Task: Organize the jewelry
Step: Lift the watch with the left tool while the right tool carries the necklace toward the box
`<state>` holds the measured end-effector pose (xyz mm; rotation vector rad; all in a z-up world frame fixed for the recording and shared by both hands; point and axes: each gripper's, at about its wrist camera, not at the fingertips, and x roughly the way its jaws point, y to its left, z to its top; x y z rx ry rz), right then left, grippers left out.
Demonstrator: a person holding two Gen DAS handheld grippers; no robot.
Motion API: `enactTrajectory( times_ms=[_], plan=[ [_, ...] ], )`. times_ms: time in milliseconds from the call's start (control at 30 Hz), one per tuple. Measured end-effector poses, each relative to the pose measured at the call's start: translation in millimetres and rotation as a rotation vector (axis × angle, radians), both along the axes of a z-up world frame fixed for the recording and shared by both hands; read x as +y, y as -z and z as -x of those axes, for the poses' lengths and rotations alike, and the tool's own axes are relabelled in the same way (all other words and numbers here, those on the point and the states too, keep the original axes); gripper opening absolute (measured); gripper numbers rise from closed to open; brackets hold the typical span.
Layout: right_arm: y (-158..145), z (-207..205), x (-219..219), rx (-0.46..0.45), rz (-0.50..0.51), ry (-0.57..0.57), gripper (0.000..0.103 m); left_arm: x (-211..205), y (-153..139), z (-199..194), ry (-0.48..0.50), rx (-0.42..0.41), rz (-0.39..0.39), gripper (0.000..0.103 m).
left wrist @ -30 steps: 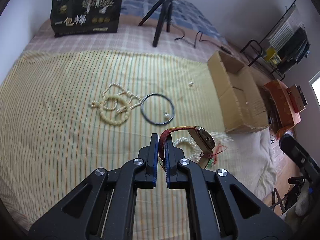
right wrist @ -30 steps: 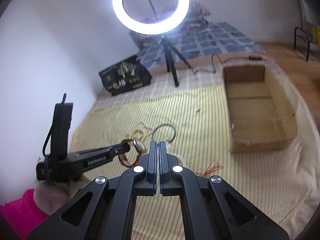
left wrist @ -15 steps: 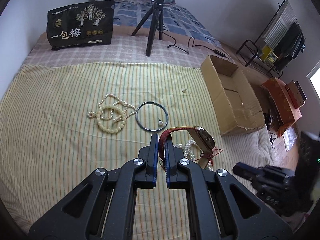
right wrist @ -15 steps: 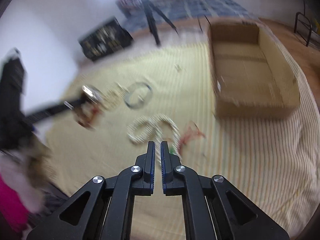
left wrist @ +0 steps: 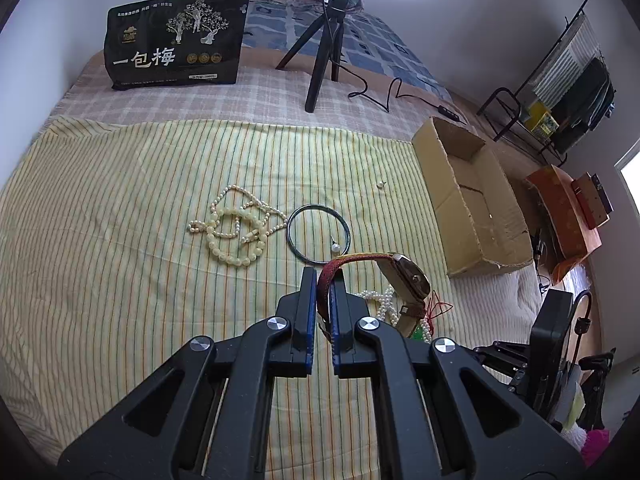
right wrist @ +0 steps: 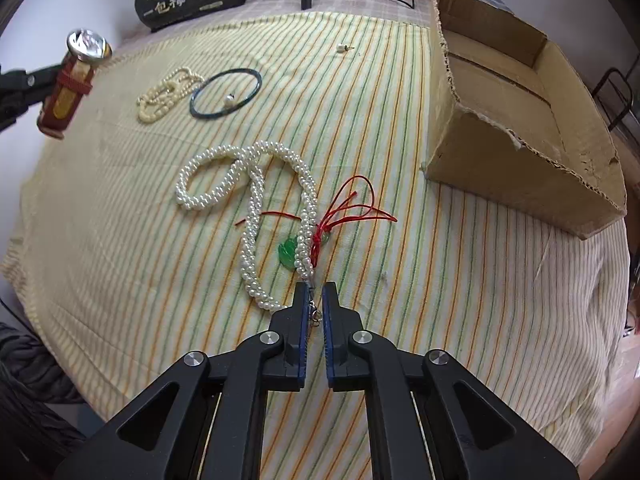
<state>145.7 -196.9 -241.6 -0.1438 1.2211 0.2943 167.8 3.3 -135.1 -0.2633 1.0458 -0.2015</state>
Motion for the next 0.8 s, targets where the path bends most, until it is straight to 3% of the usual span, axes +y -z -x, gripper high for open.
enactTrajectory(
  times_ms=[33,100,333,500,633,800],
  plan=[
    [0.5,0.0,1.1,-0.007,0.016,-0.006,0.025,0.0,0.0,-0.4,0.0,0.001,0.003,0.004],
    [1.0,0.9,5.4,-0.022,0.037,-0.023,0.03,-1.1,-0.3,-1.2,0.002,0.001,0.006,0.004],
    [4.8,4.3,8.3,-0.018,0.049,-0.054,0.03,-5.0,1.7,-2.6,0.01,0.005,0.004,0.004],
    [8.6,8.4,19.6,-0.021,0.088,-0.119,0.007,-7.6,2.5,-3.0,0.015,0.008,0.0,0.004],
    [2.7,13.8,24.8,-0.013,0.073,-0.132,0.006,-6.9,1.3,-2.6,0.013,0.004,-0.002,0.004],
    [-21.6,24.3,9.3,-0.006,-0.116,-0.083,0.006,-3.7,-2.3,-0.1,0.004,-0.007,0.0,0.004]
  ],
)
